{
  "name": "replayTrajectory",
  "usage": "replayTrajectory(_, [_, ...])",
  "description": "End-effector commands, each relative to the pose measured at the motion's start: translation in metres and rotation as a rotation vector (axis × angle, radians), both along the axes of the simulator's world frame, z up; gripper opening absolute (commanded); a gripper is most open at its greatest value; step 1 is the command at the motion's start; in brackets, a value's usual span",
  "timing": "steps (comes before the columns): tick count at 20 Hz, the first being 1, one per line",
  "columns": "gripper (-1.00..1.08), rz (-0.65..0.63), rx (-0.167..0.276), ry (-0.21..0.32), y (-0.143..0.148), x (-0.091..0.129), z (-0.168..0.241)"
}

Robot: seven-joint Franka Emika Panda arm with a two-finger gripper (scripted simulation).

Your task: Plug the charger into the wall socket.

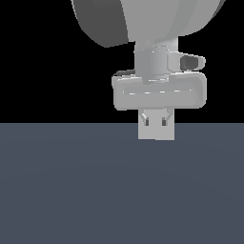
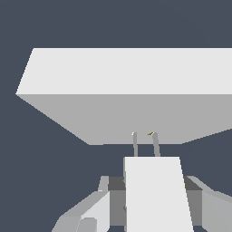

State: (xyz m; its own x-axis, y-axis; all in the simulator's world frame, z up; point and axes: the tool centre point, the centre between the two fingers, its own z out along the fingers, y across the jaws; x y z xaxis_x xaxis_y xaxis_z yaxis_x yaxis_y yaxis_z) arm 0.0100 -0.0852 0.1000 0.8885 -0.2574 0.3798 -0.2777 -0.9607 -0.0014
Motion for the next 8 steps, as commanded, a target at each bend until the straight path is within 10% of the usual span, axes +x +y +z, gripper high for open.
replayTrajectory(1, [-1.0, 0.0, 0.0, 0.0, -0.0022, 0.008, 0.0002])
replayTrajectory(8, [-1.0, 0.001, -0.001, 0.0, -0.0043, 0.0162, 0.0])
